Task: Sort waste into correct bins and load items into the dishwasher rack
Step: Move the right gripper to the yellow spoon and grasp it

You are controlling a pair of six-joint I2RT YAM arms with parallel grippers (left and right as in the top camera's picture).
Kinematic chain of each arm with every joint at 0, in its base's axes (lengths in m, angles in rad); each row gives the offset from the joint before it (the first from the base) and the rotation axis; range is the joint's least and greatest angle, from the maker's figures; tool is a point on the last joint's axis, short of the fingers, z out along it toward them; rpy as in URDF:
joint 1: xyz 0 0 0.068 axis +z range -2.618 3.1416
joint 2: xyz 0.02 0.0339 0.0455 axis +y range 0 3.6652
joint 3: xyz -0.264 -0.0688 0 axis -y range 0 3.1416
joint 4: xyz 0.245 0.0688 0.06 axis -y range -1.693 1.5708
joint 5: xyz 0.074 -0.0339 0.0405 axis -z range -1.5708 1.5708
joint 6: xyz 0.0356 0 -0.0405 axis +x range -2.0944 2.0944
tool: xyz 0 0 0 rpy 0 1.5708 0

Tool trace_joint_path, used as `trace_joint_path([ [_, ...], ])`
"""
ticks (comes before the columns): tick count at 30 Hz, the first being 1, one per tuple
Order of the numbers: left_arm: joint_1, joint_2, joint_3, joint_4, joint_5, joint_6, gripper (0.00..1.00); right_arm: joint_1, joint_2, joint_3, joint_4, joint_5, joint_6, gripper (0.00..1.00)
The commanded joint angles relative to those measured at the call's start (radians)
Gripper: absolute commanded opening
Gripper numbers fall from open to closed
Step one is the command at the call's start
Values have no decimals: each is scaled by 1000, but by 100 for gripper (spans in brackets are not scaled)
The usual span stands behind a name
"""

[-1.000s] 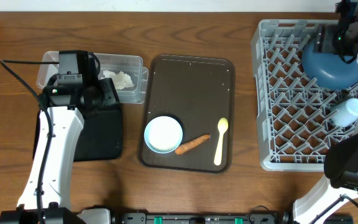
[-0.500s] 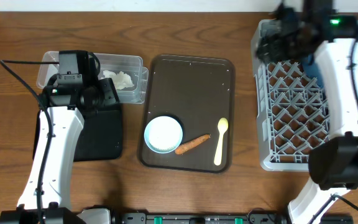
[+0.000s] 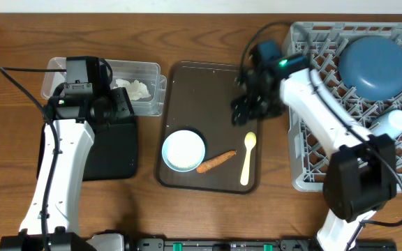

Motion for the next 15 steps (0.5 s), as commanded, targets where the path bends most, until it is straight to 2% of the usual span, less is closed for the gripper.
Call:
trace_joint_path([
  [1,2,-6,5,0,-13,-10,56,40,-6,-74,31,35,124,79],
  [4,2,-6,5,0,-13,-10,56,61,-6,-127,81,47,146,77],
  [10,2,-6,5,0,-13,-10,56,82,-6,-191,164,246,255,76],
  [15,2,-6,3,0,-13,-10,56,83,-5,-222,200,273,280,76],
])
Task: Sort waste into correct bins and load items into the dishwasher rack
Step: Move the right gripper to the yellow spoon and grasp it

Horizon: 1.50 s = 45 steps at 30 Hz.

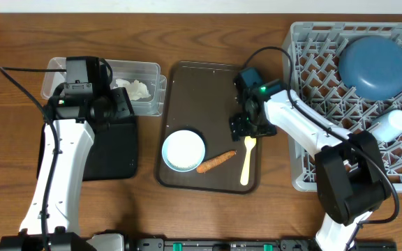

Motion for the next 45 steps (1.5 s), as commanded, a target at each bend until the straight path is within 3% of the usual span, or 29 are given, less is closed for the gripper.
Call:
trace_joint_path([
  [1,2,-6,3,0,-13,-10,56,11,-5,-21,8,60,55,76],
  [36,2,-4,3,0,-13,-10,56,60,-5,-118,130,46,77,80],
  [41,2,-4,3,0,-13,-10,56,60,-5,-118,134,16,77,71],
  [45,2,-4,3,1,-13,-9,56,60,-5,-118,134,7,77,51],
])
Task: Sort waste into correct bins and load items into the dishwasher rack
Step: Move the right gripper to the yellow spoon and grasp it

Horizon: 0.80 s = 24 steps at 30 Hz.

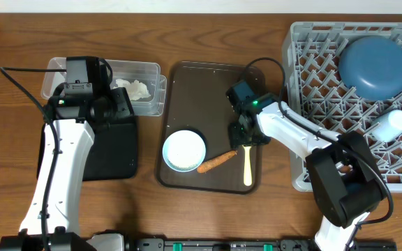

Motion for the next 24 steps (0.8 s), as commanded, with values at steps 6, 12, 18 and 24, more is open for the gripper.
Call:
trace_joint_path([
  [6,2,-4,3,0,-13,-9,56,2,-5,-8,10,-13,7,46],
  [12,2,-4,3,0,-13,-9,56,2,-5,-8,14,-6,3,47],
  [18,2,-4,3,1,-13,-9,56,3,-5,-8,13,-6,-4,47],
  [24,2,-4,3,0,-13,-10,56,3,-4,-19,23,2,-4,47],
])
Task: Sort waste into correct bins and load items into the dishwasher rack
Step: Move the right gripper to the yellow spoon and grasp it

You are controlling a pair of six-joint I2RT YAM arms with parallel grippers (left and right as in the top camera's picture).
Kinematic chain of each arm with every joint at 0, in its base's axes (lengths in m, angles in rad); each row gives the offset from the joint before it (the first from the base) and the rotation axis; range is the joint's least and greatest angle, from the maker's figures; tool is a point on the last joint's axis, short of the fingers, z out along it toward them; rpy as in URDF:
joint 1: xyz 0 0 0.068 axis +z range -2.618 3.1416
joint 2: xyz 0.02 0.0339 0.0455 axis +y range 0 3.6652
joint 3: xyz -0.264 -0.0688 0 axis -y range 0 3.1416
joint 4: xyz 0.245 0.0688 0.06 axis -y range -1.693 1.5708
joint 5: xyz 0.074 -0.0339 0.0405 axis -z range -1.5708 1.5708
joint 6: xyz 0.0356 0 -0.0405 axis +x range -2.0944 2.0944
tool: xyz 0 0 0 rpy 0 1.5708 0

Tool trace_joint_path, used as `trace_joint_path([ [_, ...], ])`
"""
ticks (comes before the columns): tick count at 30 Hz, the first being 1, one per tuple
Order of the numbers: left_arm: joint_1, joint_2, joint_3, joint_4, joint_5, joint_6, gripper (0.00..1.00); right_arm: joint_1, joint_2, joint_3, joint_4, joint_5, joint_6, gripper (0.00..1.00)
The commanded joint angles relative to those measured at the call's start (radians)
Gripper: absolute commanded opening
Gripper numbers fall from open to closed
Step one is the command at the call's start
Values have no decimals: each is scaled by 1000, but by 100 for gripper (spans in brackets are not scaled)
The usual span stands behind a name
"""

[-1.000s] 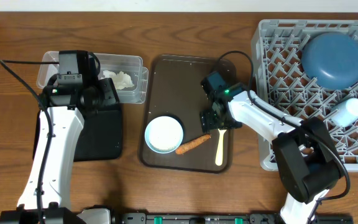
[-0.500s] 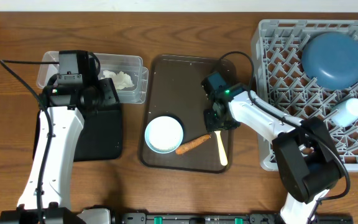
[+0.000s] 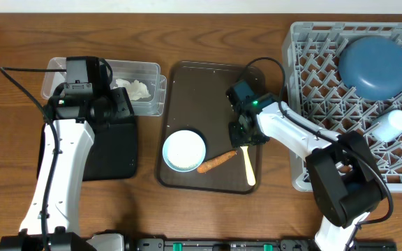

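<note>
A yellow spoon (image 3: 248,167) lies on the right side of the brown tray (image 3: 201,97), its handle slanting slightly toward the front right. My right gripper (image 3: 241,138) sits low over the spoon's head and covers it, apparently shut on it. Just left of the spoon are an orange carrot (image 3: 216,161) and a small white bowl (image 3: 184,150). The grey dishwasher rack (image 3: 326,49) stands at the right. My left gripper (image 3: 117,106) hangs over the black bin (image 3: 110,150); its fingers are hidden from above.
A clear container (image 3: 149,70) holding white crumpled tissue (image 3: 138,89) stands between the black bin and the tray. In the rack are an upturned blue bowl (image 3: 374,66) and a white cup (image 3: 389,124). The rack's left wall is close behind my right arm.
The spoon's handle has swung a little, its lower end now further right. My right gripper stays on the spoon's head. The left arm is unchanged.
My right gripper was first at the tray's upper right by the rack, above the spoon. Then it stood lower, just above the spoon's head. Later it covered the head, and now the spoon has shifted under it. The left arm stayed over the black bin throughout.
</note>
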Motion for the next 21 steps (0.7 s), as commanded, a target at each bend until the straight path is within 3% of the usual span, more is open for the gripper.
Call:
trace_joint_path([
  [1,2,-4,3,0,-13,-9,56,3,-4,-23,12,17,-6,47],
  [11,2,-4,3,0,-13,-9,56,3,-4,-51,38,53,-6,47],
  [21,2,-4,3,1,-13,-9,56,3,-4,-51,38,53,-6,34],
])
